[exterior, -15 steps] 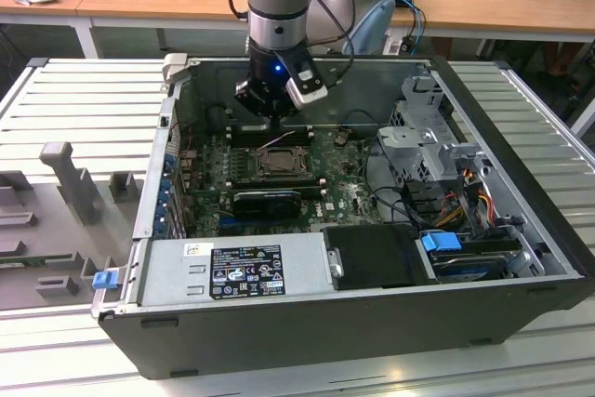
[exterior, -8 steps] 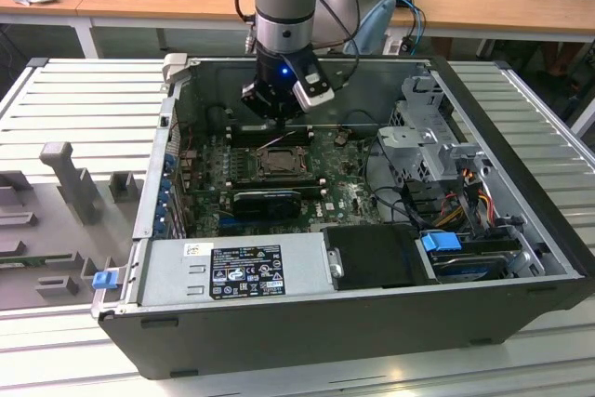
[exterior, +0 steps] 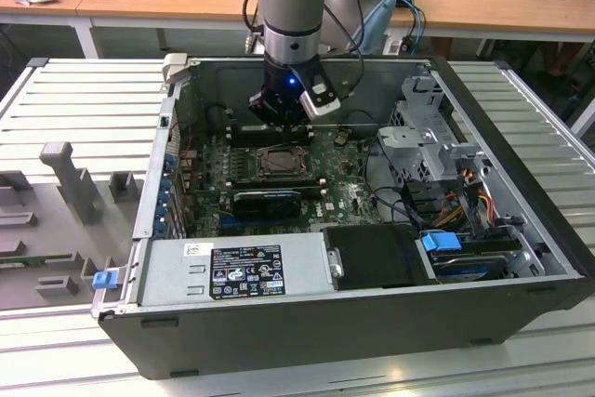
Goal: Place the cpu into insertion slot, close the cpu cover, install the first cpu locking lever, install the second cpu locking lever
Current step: 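Install the first cpu locking lever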
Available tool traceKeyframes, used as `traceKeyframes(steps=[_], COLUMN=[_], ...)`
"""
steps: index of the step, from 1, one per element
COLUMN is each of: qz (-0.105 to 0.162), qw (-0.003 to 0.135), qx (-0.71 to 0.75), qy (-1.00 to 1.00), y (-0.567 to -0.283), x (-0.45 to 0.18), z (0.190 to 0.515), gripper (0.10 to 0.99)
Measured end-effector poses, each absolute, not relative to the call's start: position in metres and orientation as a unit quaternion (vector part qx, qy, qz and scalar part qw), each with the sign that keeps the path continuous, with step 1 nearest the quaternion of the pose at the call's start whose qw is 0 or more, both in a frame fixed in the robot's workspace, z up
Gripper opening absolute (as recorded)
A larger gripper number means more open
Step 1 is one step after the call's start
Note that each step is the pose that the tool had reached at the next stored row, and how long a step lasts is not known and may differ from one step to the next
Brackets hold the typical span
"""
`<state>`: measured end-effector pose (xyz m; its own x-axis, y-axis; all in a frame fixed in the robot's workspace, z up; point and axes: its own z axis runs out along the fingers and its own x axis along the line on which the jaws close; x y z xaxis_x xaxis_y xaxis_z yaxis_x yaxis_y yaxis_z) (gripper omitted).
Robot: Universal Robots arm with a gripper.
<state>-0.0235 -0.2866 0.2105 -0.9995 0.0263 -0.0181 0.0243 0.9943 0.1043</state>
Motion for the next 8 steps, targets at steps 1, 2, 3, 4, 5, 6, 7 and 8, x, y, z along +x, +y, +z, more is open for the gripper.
traceKeyframes(steps=[1, 2, 3, 4, 5, 6, 7, 8], qz=[0.052, 0.05, 0.046, 0.044, 0.042, 0.039, 0.037, 0.036], qw=[0.01, 0.01, 0.01, 0.01, 0.01, 0.01, 0.01, 0.01], qx=[0.013, 0.013, 0.013, 0.013, 0.013, 0.013, 0.013, 0.012], qy=[0.999, 0.999, 0.999, 0.999, 0.999, 0.999, 0.999, 0.999], y=[-0.2866, -0.2864, -0.2864, -0.2863, -0.2863, -0.2863, -0.2863, -0.2863], x=[-0.0233, -0.0228, -0.0221, -0.0217, -0.0213, -0.0209, -0.0209, -0.0208], z=[0.2085, 0.2071, 0.2064, 0.206, 0.2055, 0.2048, 0.2044, 0.2041], gripper=[0.106, 0.106, 0.106, 0.106, 0.106, 0.106, 0.106, 0.106])
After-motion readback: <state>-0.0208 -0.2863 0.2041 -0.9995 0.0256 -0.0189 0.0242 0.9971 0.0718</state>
